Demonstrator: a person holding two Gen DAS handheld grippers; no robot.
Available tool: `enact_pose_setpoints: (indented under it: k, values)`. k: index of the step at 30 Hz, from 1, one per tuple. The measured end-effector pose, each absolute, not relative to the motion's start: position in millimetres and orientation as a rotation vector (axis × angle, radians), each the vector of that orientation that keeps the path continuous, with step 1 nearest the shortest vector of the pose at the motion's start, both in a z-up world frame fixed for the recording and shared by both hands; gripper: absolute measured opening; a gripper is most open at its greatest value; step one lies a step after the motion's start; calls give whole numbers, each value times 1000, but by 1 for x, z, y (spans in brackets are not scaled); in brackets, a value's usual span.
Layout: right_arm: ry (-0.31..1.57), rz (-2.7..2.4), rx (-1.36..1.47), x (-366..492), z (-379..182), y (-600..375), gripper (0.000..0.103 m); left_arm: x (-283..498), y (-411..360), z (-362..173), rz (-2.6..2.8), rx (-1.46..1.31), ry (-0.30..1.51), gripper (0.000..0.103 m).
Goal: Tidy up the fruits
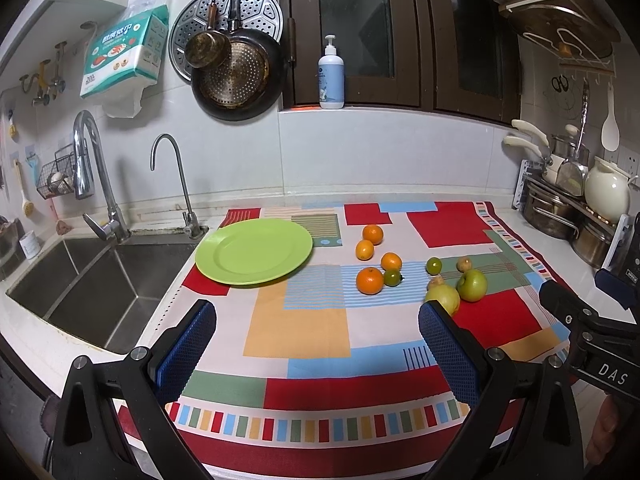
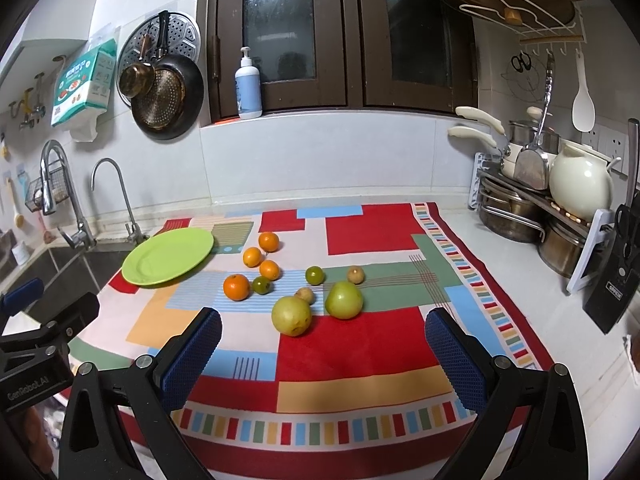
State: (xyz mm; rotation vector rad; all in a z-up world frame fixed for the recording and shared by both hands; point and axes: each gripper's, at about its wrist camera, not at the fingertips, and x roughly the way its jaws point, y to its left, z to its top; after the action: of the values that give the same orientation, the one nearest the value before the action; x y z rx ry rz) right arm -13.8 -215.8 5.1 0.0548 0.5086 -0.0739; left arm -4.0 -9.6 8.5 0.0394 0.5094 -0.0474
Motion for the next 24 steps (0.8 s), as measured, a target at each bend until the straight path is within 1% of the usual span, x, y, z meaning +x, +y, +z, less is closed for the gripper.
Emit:
enact_pose_setpoints:
  k: [15, 24]
  values:
    - [539, -91, 64, 6, -3, -205, 103, 21, 0, 4, -60, 57, 495, 103]
    - [569, -144, 83, 34, -13, -192, 103, 66, 7, -6, -165, 97, 532, 103]
